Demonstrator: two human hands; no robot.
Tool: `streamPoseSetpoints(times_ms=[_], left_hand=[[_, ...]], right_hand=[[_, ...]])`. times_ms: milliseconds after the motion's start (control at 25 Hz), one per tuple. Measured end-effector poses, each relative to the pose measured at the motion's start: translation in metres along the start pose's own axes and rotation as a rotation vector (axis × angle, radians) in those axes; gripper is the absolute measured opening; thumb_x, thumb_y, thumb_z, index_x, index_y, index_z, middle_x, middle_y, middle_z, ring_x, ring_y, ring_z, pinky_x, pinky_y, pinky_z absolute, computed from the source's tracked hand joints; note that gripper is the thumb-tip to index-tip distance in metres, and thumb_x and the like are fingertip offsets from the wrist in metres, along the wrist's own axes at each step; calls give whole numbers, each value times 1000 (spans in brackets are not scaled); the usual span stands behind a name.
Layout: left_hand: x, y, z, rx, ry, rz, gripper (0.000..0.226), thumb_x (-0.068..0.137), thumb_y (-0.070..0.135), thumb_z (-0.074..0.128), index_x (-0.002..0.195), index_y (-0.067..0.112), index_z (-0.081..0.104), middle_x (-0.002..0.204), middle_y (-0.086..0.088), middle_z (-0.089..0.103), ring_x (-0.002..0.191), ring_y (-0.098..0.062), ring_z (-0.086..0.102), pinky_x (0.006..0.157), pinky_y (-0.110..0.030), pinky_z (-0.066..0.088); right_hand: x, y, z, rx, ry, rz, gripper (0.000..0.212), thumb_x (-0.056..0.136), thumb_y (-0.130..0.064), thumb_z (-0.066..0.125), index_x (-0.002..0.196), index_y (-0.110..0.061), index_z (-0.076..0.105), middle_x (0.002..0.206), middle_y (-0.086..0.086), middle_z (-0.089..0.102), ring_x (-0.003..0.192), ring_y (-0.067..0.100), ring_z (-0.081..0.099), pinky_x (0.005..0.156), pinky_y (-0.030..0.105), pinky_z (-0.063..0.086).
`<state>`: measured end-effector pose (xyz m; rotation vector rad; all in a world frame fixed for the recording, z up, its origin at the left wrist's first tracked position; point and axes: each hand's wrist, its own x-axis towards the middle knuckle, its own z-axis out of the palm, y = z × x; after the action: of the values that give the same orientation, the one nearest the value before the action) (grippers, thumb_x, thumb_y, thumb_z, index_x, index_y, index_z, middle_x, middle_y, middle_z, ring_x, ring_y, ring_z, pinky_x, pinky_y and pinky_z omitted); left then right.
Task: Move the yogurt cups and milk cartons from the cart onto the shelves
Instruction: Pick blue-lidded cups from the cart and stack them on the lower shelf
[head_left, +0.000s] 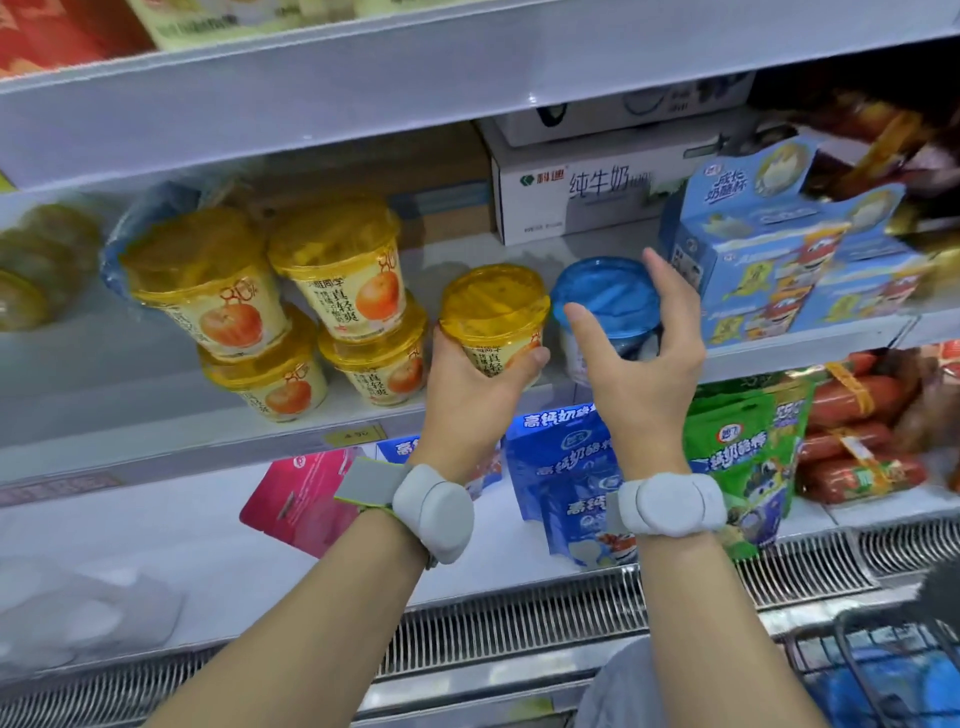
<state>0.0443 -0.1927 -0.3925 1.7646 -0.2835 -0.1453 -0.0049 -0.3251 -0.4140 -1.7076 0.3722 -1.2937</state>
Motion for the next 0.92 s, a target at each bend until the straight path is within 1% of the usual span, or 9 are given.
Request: streamPoseSetpoints(times_ms=[80, 160, 240, 400, 480, 560, 640, 760, 920], left_hand=[[1, -1, 3, 19, 36, -6, 67, 78, 28, 87, 131, 29, 46, 120, 13, 60, 103, 5, 57, 83, -9, 41], [3, -5, 5, 43, 93, 11, 65, 75, 30, 89, 123, 33, 46, 119, 10, 62, 106, -6, 60, 91, -20, 45], [4, -6, 4, 62, 125, 23, 65, 72, 31, 91, 122, 32, 50, 119, 9, 64, 109, -12, 62, 95, -27, 47], [5, -5, 3, 63, 119, -8, 72, 71, 29, 92, 131, 27, 52, 120, 10, 64, 108, -9, 62, 88, -20, 45], [4, -3, 2, 61, 119, -24, 72, 72, 29, 91, 132, 26, 51, 121, 9, 64, 108, -10, 62, 89, -21, 46], [2, -4, 0, 57, 124, -33, 73, 73, 28, 90, 134, 24, 50, 124, 7, 64, 111, -13, 62, 95, -26, 49], [-4, -4, -1, 46, 118, -47, 71, 76, 26, 89, 135, 24, 49, 124, 7, 64, 112, -12, 63, 96, -28, 51], [-10, -1, -4, 42, 106, -51, 69, 79, 22, 87, 137, 23, 49, 124, 8, 64, 110, -9, 63, 89, -20, 52], [-17, 7, -10, 141, 70, -25, 59, 83, 25, 83, 135, 23, 54, 119, 13, 65, 105, -4, 62, 76, -8, 45]], right_hand=[[-1, 2, 2, -22, 9, -13, 67, 85, -37, 78, 139, -3, 54, 137, 14, 54, 134, 21, 49, 111, 30, 41], [-4, 3, 6, -46, 17, -30, 67, 88, -40, 74, 140, -2, 53, 140, 18, 51, 136, 24, 47, 113, 28, 38], [-4, 3, 6, -75, -7, -64, 70, 89, -40, 72, 142, 0, 49, 143, 19, 48, 139, 25, 44, 114, 28, 36], [-6, 9, 2, -139, -77, -102, 87, 82, -26, 79, 152, 0, 34, 151, 17, 38, 146, 27, 34, 119, 41, 32], [-9, 10, 3, -141, -71, -109, 89, 79, -16, 80, 153, 0, 31, 151, 18, 37, 146, 29, 33, 118, 45, 33], [-9, 11, 3, -137, -56, -125, 88, 79, -11, 80, 152, 2, 32, 149, 19, 38, 145, 29, 35, 118, 43, 34], [-9, 11, 2, -131, -36, -133, 86, 79, -10, 81, 150, 2, 35, 147, 20, 40, 143, 30, 37, 117, 40, 35], [-11, 10, 3, -103, -2, -135, 82, 78, -7, 81, 147, 3, 39, 144, 21, 43, 141, 30, 40, 116, 39, 36], [-11, 8, 4, -84, 28, -132, 80, 76, -5, 82, 145, 4, 42, 142, 21, 45, 139, 29, 42, 116, 39, 37]])
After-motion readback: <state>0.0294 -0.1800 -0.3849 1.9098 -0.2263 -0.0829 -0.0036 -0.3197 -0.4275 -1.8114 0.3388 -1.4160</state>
